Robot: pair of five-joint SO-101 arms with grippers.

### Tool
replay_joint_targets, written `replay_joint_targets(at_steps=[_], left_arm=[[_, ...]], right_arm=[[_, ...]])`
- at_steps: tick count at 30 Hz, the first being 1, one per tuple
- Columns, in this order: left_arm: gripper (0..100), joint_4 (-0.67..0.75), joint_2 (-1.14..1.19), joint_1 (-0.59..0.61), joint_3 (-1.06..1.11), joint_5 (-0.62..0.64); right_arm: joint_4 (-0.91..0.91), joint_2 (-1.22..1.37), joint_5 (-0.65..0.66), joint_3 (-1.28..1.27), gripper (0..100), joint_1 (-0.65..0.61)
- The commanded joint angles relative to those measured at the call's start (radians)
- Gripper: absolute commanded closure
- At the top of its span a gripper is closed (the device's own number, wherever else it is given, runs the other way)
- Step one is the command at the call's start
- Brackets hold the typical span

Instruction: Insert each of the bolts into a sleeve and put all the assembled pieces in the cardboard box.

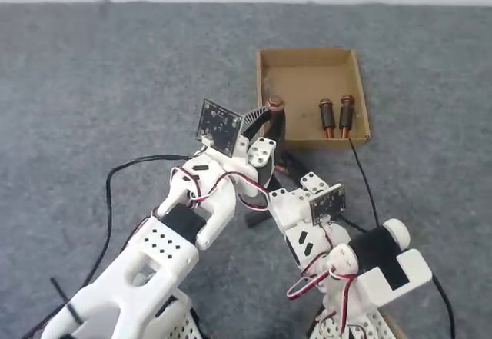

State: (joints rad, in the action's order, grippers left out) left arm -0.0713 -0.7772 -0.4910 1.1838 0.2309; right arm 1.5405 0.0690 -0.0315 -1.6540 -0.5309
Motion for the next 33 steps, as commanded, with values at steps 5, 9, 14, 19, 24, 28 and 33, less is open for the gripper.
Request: replay_joint_targets(at_steps=[5, 9, 14, 19, 24, 28, 33], left_arm=[[99, 0.029, -0.041, -0.002, 0.018, 0.008], [99, 0.029, -0.046, -0.005, 0.051, 0.008], [99, 0.029, -0.048, -0.003, 0.077, 0.008], [99, 0.029, -0.048, -0.003, 0.102, 0.006], [99, 0.029, -0.041, -0.003, 0.125, 0.002], [99, 0.031, -0.041, -0.003, 0.139, 0.000], [96, 0.029, -0.043, -0.017, 0.154, 0.000]], right_arm=[[0.010, -0.010, 0.015, 0.002, 99.2, 0.019], [0.012, -0.010, 0.015, 0.002, 99.2, 0.019], [0.012, -0.010, 0.015, 0.002, 99.2, 0.033], [0.013, -0.018, 0.015, 0.003, 99.2, 0.059], [0.013, -0.018, 0.015, 0.003, 99.2, 0.061], [0.012, -0.010, 0.017, 0.012, 99.2, 0.065], [0.012, -0.010, 0.017, 0.012, 99.2, 0.071]])
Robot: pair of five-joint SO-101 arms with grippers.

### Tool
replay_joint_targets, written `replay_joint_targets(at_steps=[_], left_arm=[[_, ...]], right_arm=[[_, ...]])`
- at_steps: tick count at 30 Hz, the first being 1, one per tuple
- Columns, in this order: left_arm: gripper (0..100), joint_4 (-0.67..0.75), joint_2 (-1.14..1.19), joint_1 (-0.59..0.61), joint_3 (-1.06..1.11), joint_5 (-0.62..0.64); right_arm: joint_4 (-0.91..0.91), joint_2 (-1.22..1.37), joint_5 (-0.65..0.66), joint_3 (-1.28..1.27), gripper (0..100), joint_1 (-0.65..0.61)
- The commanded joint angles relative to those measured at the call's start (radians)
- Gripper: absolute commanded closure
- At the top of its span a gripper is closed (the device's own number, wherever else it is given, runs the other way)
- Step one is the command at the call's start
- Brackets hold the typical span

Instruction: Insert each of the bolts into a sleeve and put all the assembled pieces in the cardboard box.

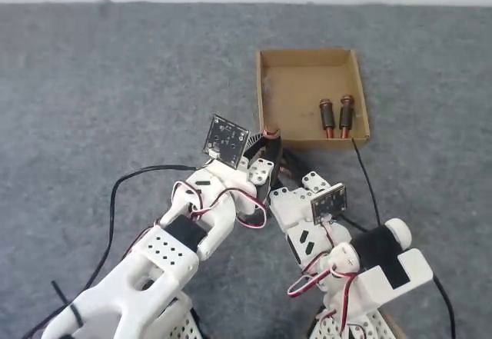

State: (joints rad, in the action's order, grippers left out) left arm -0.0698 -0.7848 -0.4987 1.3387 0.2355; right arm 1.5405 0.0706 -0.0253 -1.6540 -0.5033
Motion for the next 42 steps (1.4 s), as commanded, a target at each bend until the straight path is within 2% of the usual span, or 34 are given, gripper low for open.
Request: replay_joint_targets(at_steps=[1, 5, 7, 17, 20, 25, 28, 32, 40, 42], left_arm=[[94, 0.025, -0.037, -0.011, -0.001, -0.005], [80, 0.026, -0.041, -0.012, 0.022, 0.000], [77, 0.026, -0.041, -0.012, 0.027, -0.002], [80, 0.023, -0.069, -0.014, 0.027, -0.002], [80, 0.021, -0.166, -0.011, 0.061, 0.000], [80, 0.017, -0.459, -0.012, 0.180, -0.003], [80, -0.104, -0.621, -0.003, 0.199, -0.003], [80, -0.216, -0.766, 0.097, 0.211, 0.000], [80, -0.233, -0.876, 0.374, 0.351, -0.003], [80, -0.284, -0.891, 0.466, 0.355, 0.000]], right_arm=[[0.012, -0.012, 0.011, 0.012, 99.2, 0.044], [0.007, -0.012, 0.011, 0.014, 99.2, 0.045], [0.005, -0.012, 0.011, 0.014, 99.2, 0.045], [-0.030, -0.010, 0.009, 0.040, 99.2, 0.073], [-0.047, -0.010, 0.009, 0.054, 99.2, 0.087], [-0.047, -0.010, 0.009, 0.054, 99.2, 0.087], [-0.047, -0.010, 0.009, 0.054, 99.2, 0.087], [-0.047, -0.010, 0.009, 0.052, 99.2, 0.087], [-0.047, -0.010, 0.012, 0.044, 99.2, 0.088], [-0.047, -0.012, 0.012, 0.037, 99.2, 0.088]])
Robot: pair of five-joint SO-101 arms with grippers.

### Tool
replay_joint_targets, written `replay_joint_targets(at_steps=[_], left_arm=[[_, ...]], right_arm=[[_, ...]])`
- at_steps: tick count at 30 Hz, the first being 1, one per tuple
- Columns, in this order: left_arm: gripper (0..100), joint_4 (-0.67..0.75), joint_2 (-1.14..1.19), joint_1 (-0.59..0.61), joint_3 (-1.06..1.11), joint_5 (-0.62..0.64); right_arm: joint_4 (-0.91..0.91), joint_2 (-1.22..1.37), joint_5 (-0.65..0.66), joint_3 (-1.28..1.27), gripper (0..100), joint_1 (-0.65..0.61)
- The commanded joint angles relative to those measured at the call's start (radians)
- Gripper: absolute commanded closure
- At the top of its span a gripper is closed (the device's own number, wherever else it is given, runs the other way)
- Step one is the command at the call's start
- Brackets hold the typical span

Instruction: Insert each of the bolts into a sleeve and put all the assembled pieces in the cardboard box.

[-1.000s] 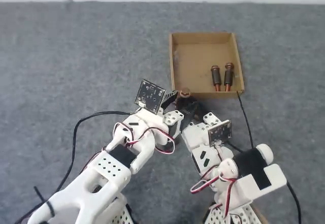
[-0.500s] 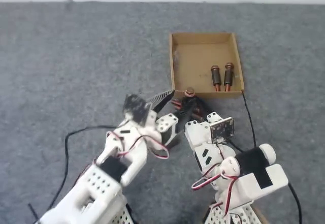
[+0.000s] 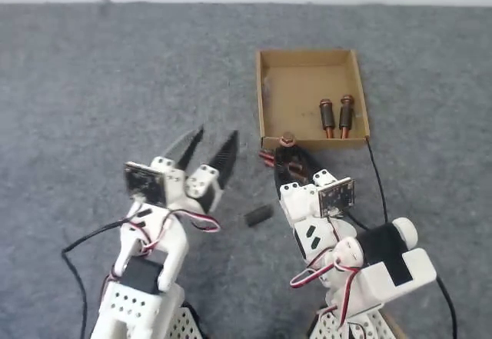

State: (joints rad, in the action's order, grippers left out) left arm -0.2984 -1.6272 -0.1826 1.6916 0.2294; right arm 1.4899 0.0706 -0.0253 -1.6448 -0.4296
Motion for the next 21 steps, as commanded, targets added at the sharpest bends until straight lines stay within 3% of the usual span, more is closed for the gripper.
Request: replay_joint_targets(at_steps=[1, 5, 10, 15, 21], left_arm=[[80, -0.094, -0.055, 0.199, 0.002, 0.006], [80, -0.284, -0.074, 0.318, 0.001, 0.002], [80, -0.568, -0.075, 0.330, 0.001, -0.072], [80, -0.647, -0.074, 0.425, 0.001, -0.250], [80, -0.672, -0.074, 0.466, 0.001, -0.278]], right_arm=[[0.004, -0.012, 0.012, 0.028, 99.2, 0.015], [0.004, -0.012, 0.015, 0.029, 99.2, 0.033], [0.004, -0.013, 0.017, 0.029, 99.2, 0.038], [0.041, -0.022, 0.060, -0.035, 99.2, 0.061], [0.124, -0.022, 0.104, -0.035, 99.2, 0.102]])
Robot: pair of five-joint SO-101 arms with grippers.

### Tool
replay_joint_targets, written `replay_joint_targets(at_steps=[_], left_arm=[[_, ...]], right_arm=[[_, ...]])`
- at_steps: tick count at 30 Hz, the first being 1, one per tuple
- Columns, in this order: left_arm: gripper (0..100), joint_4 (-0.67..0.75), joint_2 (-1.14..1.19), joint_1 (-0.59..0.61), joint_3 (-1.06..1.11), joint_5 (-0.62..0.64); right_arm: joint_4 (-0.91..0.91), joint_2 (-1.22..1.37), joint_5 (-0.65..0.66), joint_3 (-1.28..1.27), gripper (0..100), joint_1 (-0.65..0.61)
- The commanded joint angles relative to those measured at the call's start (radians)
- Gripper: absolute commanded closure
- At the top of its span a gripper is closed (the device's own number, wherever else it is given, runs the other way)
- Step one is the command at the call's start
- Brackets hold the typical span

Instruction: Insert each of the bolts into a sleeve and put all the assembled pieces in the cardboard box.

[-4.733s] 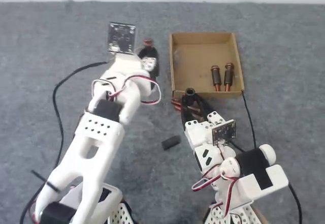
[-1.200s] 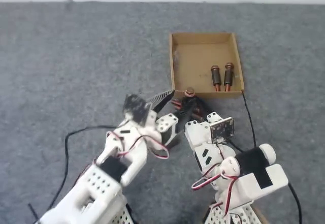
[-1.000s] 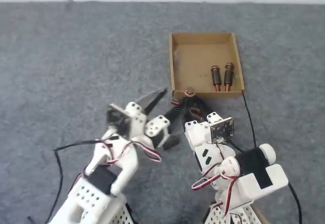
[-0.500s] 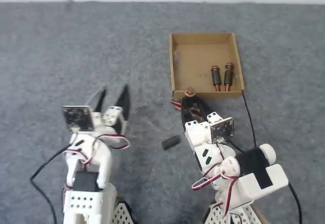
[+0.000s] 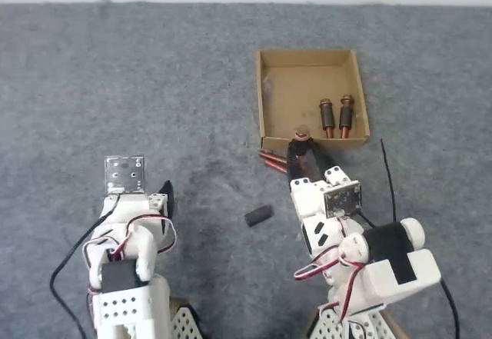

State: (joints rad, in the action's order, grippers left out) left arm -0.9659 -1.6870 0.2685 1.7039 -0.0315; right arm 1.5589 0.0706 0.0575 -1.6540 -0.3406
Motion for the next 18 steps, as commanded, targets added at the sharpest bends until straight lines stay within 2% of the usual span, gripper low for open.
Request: replay_joint_targets(at_steps=[1, 4, 9, 18], left_arm=[[80, -0.006, -0.014, 0.015, -0.012, -0.018], [83, -0.011, -0.012, 0.015, -0.012, -0.018], [100, -0.008, -0.012, 0.015, -0.012, -0.025], [99, -0.014, -0.012, 0.015, -0.012, -0.061]], right_arm=[[0.059, -0.022, 0.021, -0.026, 99.2, 0.016], [0.059, -0.022, 0.021, -0.026, 99.2, 0.025], [0.054, -0.024, 0.021, 0.009, 99.2, 0.073], [0.050, -0.024, 0.021, 0.081, 99.2, 0.162]])
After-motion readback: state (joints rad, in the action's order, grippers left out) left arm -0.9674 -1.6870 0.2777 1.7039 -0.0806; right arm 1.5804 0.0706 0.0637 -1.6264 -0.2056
